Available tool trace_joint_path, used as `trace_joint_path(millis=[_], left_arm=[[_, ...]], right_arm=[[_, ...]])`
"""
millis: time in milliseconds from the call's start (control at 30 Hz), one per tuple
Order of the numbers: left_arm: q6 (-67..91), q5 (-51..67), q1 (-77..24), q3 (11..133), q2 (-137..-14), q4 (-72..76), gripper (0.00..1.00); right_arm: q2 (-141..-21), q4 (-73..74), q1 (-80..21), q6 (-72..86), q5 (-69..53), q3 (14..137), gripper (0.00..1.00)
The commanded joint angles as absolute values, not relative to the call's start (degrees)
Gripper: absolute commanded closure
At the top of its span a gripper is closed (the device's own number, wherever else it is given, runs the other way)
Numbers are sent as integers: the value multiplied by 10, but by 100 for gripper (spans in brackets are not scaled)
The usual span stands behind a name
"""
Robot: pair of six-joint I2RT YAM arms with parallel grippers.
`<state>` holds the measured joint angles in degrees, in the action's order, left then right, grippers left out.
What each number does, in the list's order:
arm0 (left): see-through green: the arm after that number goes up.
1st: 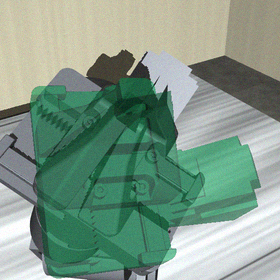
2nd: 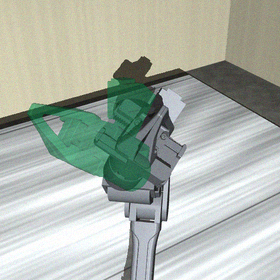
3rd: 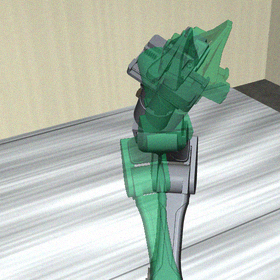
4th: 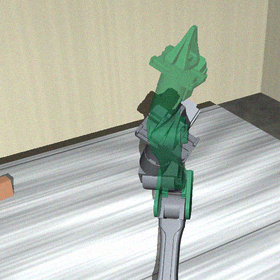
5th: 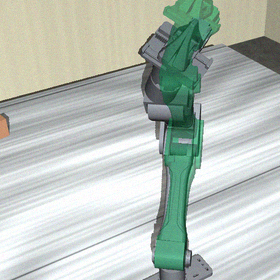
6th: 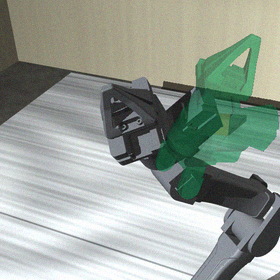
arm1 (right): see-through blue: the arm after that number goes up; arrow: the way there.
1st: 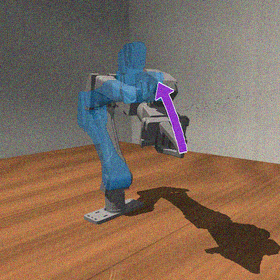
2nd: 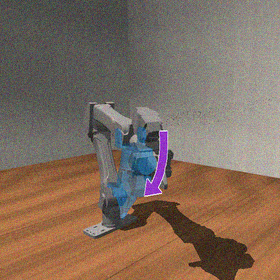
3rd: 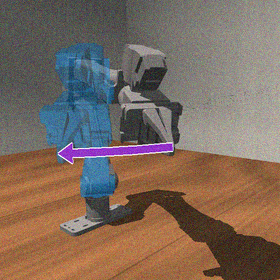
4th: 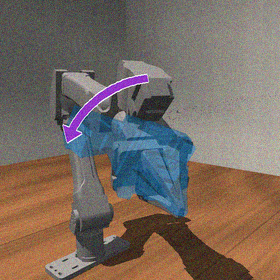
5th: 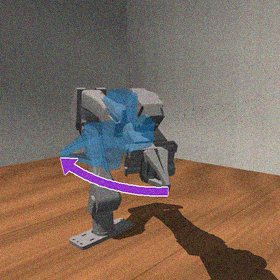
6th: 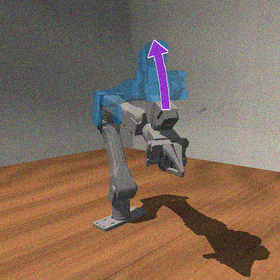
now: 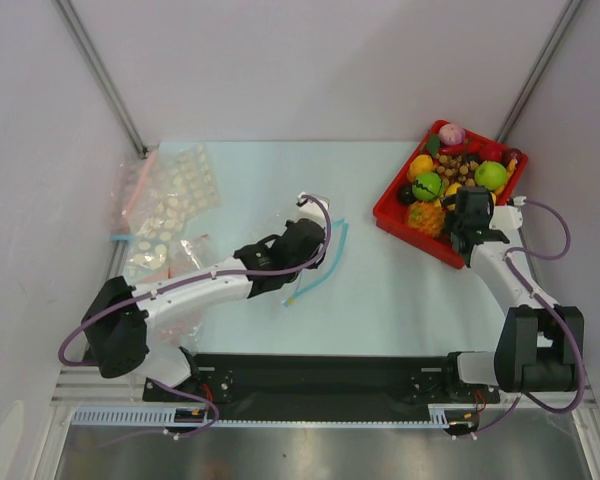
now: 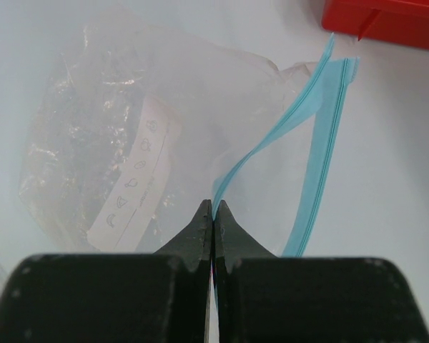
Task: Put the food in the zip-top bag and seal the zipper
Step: Pick up the fake fruit from the bin.
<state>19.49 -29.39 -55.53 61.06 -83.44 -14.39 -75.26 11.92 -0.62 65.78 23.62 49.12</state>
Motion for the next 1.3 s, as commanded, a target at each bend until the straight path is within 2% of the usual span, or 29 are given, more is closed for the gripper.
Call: trace_joint_path(millis=[0,433,533,567,633,667,767,800,833,867,1033,1267], left_arm=[[196,-311,-562,614,-806,-134,100],[194,-319,-570,617,-806,-136,100],[192,-321,-571,617,-804,-137,100],[192,-321,-571,618,-804,-136,100],[192,-321,-572,618,-804,-137,100],[192,-322,-573,619,-804,-138,100],[192,-325,-576,620,-804,-140,100],[192,-326,-576,621,-803,-141,100],[192,-328,-577,621,-802,-141,100],[192,-329,-577,621,-802,-141,100],[191,-333,-577,620,-798,-143,100],[191,-335,-579,621,-800,-145,100]], right_arm=[[-768,125,-4,677,283,510,1],[-893,84,47,672,248,525,3],[-916,78,48,659,235,536,17],[-917,72,48,657,233,534,28],[-911,57,48,651,224,526,39],[-908,55,48,650,223,526,56],[-883,51,48,643,223,515,81],[-874,51,47,641,224,512,83],[-854,51,47,637,229,505,94],[-842,54,44,635,234,503,100],[-777,66,18,624,282,484,100],[-706,67,7,605,288,468,100]])
